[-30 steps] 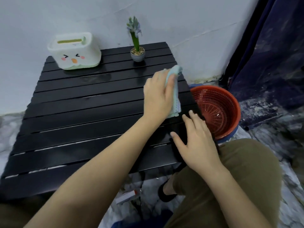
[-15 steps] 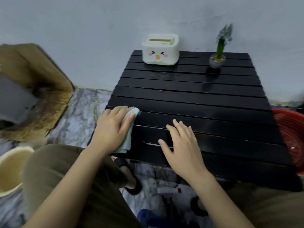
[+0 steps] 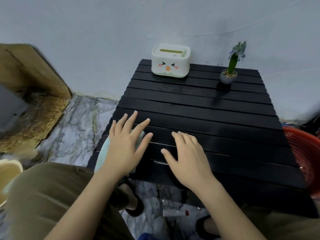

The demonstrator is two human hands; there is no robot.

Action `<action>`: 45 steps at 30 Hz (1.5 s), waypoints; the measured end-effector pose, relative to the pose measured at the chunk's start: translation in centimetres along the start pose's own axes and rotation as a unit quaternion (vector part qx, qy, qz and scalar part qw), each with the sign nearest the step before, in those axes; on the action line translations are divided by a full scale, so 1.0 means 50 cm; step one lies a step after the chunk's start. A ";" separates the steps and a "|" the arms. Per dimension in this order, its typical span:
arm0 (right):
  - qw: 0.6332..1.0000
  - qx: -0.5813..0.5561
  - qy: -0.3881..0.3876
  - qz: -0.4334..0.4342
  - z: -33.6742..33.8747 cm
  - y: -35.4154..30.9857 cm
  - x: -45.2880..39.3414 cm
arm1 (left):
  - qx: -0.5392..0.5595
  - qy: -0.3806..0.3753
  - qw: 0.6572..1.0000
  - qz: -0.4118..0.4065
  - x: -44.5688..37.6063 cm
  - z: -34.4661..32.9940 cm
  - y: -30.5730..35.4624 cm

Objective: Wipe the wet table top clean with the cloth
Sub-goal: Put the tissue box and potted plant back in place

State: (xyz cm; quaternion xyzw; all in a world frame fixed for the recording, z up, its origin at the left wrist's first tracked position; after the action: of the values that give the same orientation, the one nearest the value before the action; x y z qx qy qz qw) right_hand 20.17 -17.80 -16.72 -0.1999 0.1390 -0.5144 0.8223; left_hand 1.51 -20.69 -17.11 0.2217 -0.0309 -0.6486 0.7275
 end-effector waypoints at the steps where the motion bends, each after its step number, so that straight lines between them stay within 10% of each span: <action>1: 1.000 -0.004 0.009 0.005 0.016 -0.003 -0.018 | 0.020 0.014 1.000 -0.013 -0.017 0.001 0.013; 24: 0.951 -0.291 0.095 -0.038 0.094 0.199 -0.640 | 0.176 -0.045 0.983 0.022 -0.627 -0.164 -0.095; 45: 0.935 -0.328 0.137 0.006 0.104 0.179 -0.476 | 0.298 0.033 0.953 0.049 -0.440 -0.072 -0.076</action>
State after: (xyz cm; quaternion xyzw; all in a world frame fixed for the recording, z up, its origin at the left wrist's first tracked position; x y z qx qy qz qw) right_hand 19.20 8.13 -15.83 -0.3849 0.4122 -0.4576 0.6874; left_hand -4.29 1.16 -16.39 0.4480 -0.2101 -0.5656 0.6597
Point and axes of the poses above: each hand's wrist, its own x-axis away from the middle knuckle, its own z-axis out of the back of the hand, y = z × x, the point moved 4 cm from there along -x, towards the middle knuckle, and after that the axes turned 2 degrees about -x, right-handed, at the moved point
